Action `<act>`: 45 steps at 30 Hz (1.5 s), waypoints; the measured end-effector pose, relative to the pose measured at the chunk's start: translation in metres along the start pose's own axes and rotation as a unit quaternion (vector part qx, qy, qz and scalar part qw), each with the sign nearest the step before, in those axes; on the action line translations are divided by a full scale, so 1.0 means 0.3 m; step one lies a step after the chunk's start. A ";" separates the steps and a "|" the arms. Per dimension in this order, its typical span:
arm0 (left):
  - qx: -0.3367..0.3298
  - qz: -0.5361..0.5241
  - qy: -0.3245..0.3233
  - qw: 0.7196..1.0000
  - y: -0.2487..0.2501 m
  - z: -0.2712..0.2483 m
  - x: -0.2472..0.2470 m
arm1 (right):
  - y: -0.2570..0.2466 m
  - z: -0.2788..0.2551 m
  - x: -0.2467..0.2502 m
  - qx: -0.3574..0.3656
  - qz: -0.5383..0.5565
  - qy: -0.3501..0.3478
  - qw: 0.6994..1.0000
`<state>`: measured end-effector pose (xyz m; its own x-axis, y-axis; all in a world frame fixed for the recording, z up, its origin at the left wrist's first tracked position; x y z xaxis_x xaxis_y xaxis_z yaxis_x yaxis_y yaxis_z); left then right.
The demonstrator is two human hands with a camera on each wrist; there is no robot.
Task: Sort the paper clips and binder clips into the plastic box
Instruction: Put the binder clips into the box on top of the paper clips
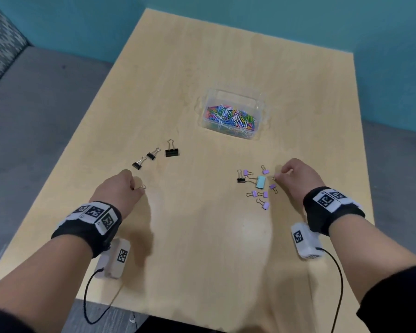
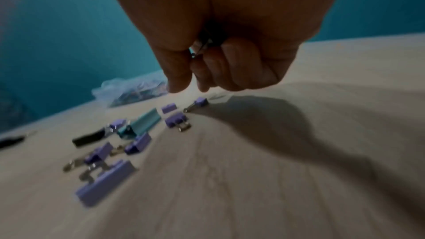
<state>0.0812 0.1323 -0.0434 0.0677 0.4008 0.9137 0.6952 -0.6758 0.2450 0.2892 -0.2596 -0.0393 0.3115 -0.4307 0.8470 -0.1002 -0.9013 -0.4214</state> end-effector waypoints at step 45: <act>0.069 -0.591 -0.241 0.767 1.012 0.580 0.053 | -0.582 0.491 0.010 -0.172 0.527 -0.147 0.820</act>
<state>0.4178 0.0413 -0.0111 -0.4342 0.8877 -0.1532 0.5421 0.3933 0.7426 0.4469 -0.0968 -0.0109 0.0903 -0.9939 -0.0636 -0.7043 -0.0186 -0.7097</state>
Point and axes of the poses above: each hand's wrist, its own z-axis towards the middle knuckle, its own x-axis out of the back of the hand, y = z × x, the point moved 7 cm from there along z, towards the middle knuckle, and after that the axes turned 6 degrees about y, right-handed, at the moved point
